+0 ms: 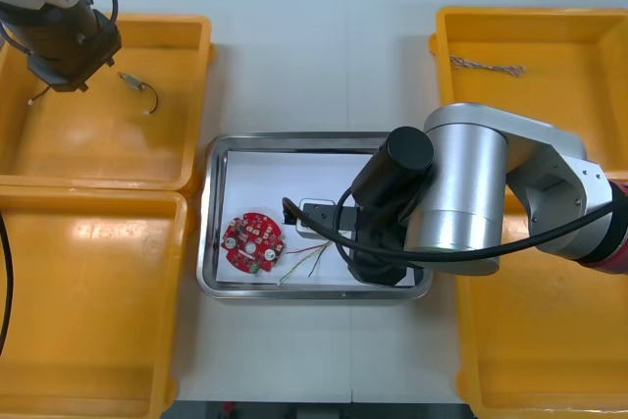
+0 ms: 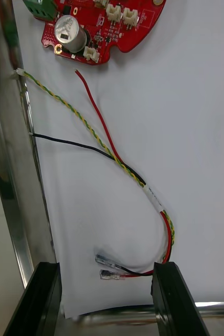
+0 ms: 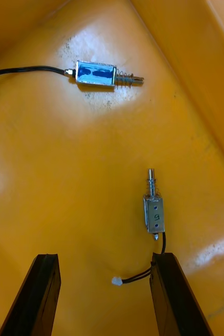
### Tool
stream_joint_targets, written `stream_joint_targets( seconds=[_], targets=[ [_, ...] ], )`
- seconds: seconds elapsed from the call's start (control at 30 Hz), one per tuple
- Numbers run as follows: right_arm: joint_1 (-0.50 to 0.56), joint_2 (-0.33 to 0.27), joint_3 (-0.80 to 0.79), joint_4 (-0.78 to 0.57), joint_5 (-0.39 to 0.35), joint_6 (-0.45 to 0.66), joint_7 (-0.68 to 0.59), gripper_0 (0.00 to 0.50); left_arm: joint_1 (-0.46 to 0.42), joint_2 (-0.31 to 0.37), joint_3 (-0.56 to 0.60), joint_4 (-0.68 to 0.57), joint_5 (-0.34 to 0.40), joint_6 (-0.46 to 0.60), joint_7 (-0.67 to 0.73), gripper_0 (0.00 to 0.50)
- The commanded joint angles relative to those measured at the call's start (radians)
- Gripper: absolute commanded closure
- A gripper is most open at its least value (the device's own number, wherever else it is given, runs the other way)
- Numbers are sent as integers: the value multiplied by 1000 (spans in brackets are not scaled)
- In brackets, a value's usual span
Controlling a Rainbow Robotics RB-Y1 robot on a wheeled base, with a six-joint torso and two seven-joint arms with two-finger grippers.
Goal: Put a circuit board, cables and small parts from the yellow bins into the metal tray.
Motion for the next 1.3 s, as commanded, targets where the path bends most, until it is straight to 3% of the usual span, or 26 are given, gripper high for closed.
stream_joint_targets(
  seconds=[0.03, 0.27, 0.4, 0.73, 1.07, 1.3],
  targets=[
    [-30, 9, -97, -49, -50, 51, -6, 0, -64, -27, 36, 36, -50, -51, 42, 0],
    [-29, -9, -218, -49, -137, 147, -124, 0, -92, -62, 50, 122, -80, -119, 39, 0],
    [-29, -32, -312, -49, -194, 233, -257, 0, -106, -89, 68, 142, -86, -134, 34, 0],
    [-27, -98, -459, -48, -240, 398, -553, 0, -106, -121, 68, 154, -92, -195, 36, 0],
    [68, -170, -663, -49, -311, 403, -763, 0, -113, -139, 68, 294, -101, -347, -1, 0],
    [102, -221, -740, -48, -289, 403, -839, 0, -113, -144, 69, 308, -95, -353, -12, 0]
  ],
)
